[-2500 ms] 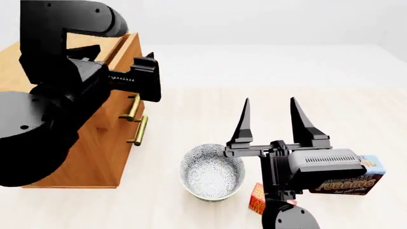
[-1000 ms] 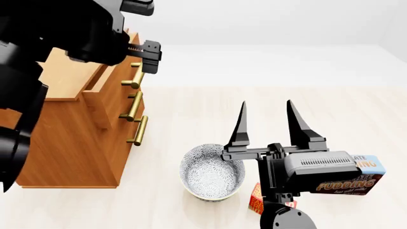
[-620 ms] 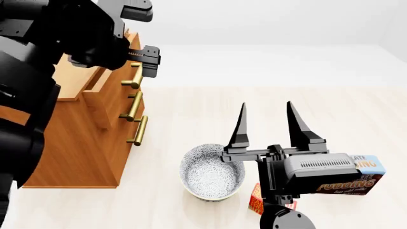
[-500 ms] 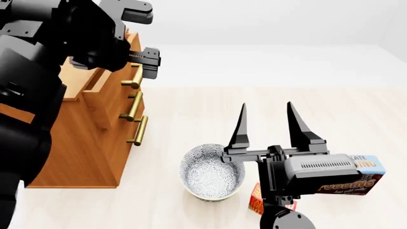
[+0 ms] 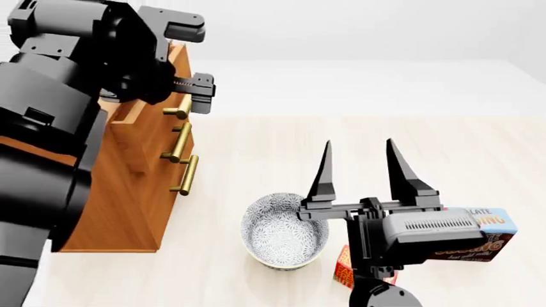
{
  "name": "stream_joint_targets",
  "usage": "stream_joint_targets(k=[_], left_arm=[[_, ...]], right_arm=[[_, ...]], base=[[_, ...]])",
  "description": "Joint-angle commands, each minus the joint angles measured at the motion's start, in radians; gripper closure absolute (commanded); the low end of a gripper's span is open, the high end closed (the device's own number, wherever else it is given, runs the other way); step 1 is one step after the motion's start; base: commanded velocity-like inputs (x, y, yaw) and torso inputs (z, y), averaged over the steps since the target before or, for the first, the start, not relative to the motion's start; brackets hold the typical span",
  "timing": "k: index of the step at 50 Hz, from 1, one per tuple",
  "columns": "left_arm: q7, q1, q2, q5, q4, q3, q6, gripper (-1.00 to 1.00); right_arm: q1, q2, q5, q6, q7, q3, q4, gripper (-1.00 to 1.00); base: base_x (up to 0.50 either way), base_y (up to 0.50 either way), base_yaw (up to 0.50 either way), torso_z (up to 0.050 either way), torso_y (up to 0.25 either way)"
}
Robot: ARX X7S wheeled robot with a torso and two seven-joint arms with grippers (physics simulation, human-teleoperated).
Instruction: Put the butter at the back in the top drawer of the cabinet and close it.
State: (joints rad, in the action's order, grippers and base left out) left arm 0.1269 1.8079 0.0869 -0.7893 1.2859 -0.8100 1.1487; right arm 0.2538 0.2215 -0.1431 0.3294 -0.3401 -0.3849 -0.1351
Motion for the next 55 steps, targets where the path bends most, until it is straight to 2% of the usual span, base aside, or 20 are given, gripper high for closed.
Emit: stream_joint_targets(k=[1,9,16,22,33,46,50,55], left_arm=[[-0.167,-0.031,-0.022,0.305,0.022,0.27,0.114,-1.0],[-0.328,-0.029,-0.052,0.548,0.022,0.472,0.17,-1.0],[-0.407,-0.003,-0.085,0.63,0.022,0.53,0.183,-1.0],[-0.333,0.02,-0.087,0.351,0.021,0.333,0.176,-1.0],[-0.171,0.045,-0.087,-0.28,-0.028,-0.091,0.148,-1.0],[-0.026,0.061,-0.087,-1.027,-0.143,-0.676,-0.002,-1.0],[0.004,0.068,-0.087,-1.152,-0.193,-0.776,-0.037,-1.0],[-0.012,0.079,-0.087,-1.235,-0.237,-0.81,-0.039,-1.0]], right_arm=[[-0.003,0.005,0.0,0.005,-0.007,-0.004,-0.002,-1.0],[-0.002,0.008,-0.001,0.006,-0.011,-0.007,-0.002,-1.0],[-0.003,0.012,-0.002,0.006,-0.015,-0.009,-0.003,-1.0],[-0.008,0.017,-0.004,0.011,-0.02,-0.007,-0.009,-1.0],[-0.023,0.029,-0.007,0.02,-0.033,0.001,-0.021,-1.0],[-0.048,0.05,-0.01,0.04,-0.056,0.026,-0.043,-1.0],[-0.071,0.056,-0.006,0.062,-0.06,0.029,-0.048,-1.0],[-0.083,0.07,-0.02,0.079,-0.058,0.039,-0.049,-1.0]], base=[[0.0,0.0,0.0,0.0,0.0],[0.0,0.0,0.0,0.0,0.0],[0.0,0.0,0.0,0.0,0.0],[0.0,0.0,0.0,0.0,0.0],[0.0,0.0,0.0,0.0,0.0],[0.0,0.0,0.0,0.0,0.0],[0.0,0.0,0.0,0.0,0.0],[0.0,0.0,0.0,0.0,0.0]])
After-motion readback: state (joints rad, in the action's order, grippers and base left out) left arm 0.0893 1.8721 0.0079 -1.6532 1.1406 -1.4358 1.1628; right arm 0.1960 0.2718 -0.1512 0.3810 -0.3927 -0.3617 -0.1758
